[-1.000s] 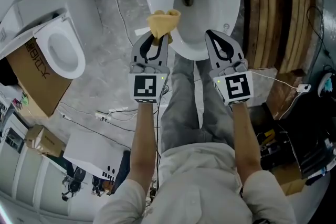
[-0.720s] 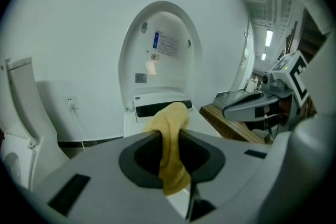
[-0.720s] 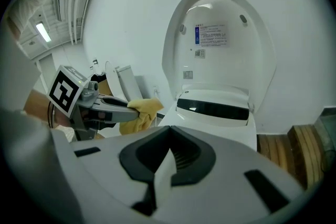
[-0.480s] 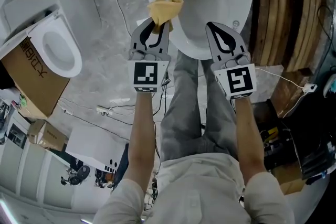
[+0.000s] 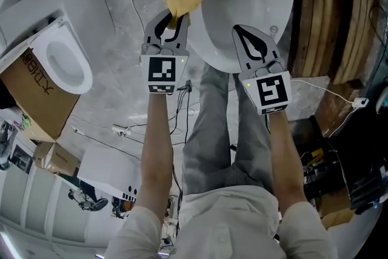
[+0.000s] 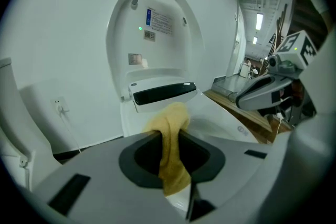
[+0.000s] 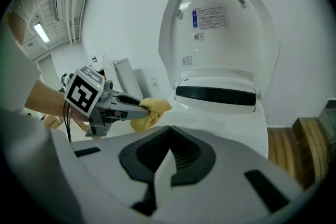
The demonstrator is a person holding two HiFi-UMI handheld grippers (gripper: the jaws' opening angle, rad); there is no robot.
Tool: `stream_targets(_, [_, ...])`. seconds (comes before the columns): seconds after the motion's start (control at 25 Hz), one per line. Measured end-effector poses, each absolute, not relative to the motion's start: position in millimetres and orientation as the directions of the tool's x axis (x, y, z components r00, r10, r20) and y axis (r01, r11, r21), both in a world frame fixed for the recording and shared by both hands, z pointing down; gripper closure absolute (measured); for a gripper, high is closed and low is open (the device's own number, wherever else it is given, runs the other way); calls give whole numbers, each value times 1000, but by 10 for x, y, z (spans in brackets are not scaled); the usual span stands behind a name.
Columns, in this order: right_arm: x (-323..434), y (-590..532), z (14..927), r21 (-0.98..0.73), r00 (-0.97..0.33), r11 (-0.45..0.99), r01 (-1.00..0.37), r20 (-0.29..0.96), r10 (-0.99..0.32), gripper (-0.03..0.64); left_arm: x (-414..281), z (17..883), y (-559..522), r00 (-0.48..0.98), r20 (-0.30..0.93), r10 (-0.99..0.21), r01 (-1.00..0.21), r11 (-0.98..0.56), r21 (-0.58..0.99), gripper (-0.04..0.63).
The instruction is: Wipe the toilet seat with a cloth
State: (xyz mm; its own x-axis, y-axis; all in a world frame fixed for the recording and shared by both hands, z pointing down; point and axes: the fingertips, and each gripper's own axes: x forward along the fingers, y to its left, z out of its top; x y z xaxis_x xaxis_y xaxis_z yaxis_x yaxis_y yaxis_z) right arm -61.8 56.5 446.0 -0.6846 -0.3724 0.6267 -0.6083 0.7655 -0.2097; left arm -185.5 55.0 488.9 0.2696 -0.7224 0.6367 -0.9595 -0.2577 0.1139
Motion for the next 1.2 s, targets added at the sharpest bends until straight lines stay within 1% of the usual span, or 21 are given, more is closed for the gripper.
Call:
stream_targets(0.48, [-698,505,4637,-203,-688,777,-596,628,-363,609,-1862,5293,361,308,697,-648,-900,-435,-7,514])
stream_targets(0.72, [-678,517,4735,-208,-682,779,-591,645,-344,609,-1747,5639,467,363,744,-561,-859,-511,33,514])
stream_targets(1.2, [-573,693,4864,-232,-674,776,-587,672,-309,609,-1637,5712,570,388,745,-543,-858,-508,78,514])
